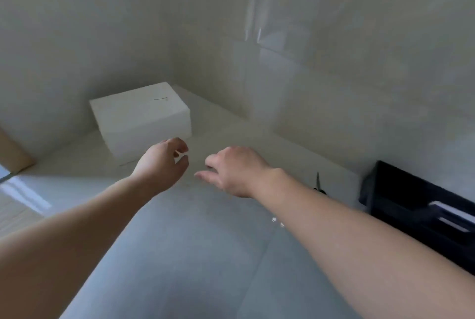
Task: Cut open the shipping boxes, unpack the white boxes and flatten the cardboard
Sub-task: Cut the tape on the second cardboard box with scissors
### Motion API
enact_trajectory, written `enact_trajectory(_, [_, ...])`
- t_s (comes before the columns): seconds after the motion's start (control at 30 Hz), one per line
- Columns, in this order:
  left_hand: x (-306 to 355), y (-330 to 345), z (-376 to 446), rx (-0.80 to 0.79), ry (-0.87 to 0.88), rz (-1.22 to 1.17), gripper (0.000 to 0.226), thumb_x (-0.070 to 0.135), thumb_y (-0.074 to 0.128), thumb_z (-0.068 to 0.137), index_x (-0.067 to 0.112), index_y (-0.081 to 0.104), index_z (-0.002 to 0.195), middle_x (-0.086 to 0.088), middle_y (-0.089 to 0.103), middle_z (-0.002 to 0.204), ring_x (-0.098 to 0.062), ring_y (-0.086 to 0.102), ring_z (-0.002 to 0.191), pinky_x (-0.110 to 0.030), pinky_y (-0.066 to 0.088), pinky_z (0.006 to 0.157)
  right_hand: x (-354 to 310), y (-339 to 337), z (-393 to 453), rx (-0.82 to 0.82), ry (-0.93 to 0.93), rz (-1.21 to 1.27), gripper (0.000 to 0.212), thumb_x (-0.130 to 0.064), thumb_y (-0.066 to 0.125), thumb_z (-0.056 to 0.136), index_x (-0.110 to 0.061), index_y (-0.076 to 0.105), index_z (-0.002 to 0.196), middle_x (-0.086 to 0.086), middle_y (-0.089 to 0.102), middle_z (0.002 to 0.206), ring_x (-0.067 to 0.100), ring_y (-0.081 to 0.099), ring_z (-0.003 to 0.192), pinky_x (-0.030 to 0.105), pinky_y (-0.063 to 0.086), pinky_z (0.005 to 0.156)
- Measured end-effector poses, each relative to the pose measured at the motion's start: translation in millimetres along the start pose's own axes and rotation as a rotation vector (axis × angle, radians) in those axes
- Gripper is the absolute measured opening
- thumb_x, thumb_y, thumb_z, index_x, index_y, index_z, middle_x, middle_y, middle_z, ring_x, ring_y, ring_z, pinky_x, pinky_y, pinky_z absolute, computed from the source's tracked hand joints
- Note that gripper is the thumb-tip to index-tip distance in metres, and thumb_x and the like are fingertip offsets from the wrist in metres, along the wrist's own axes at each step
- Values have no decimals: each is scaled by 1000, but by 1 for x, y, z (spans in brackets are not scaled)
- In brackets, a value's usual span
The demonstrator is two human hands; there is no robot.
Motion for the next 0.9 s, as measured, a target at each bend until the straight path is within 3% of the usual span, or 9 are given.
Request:
enact_trajectory(0.27, [149,102,29,-243,273,-278,12,15,59,86,19,62,97,7,63,90,-14,58,80,-23,40,73,106,-20,-150,-4,551,-52,44,-57,36,96,-20,44,75,7,60,88,30,57,87,33,35,62])
enact_trajectory(0.43, [228,166,-32,-465,426,-406,12,17,57,85,25,60,94,11,62,85,-12,59,79,-22,40,71,113,-21,-280,-13,843,-91,48,-58,36,95,-18,53,76,-1,54,74,24,53,74,33,34,57])
enact_trajectory(0.53, [271,196,-83,-570,526,-455,13,17,57,87,20,62,98,6,64,90,-15,59,81,-23,40,72,102,-19,-361,-29,1009,-140,49,-59,38,94,-18,58,77,-3,54,68,23,54,70,32,39,56])
enact_trajectory(0.63, [308,215,-132,-687,527,-537,14,17,56,88,20,61,100,4,64,94,-14,58,84,-22,40,72,94,-10,-428,-94,1102,-165,46,-58,39,95,-19,57,77,-4,51,66,22,50,66,31,38,53])
enact_trajectory(0.7, [325,224,-159,-737,511,-564,14,19,55,88,24,60,100,6,63,95,-15,59,88,-22,41,68,96,-1,-461,-106,1150,-170,45,-58,38,94,-21,57,77,-2,55,70,23,52,67,33,44,58])
enact_trajectory(0.9, [351,249,-222,-769,582,-516,13,24,58,88,25,58,100,10,60,95,-11,55,91,-23,39,77,98,25,-536,-65,1230,-129,45,-63,38,91,-25,55,75,-7,58,71,17,54,67,28,42,56])
Point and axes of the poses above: each hand's wrist, its own z-axis towards the middle knuckle, its own y-axis out of the palm, x = y × z, the point moved 1 cm from there along z, towards the middle knuckle
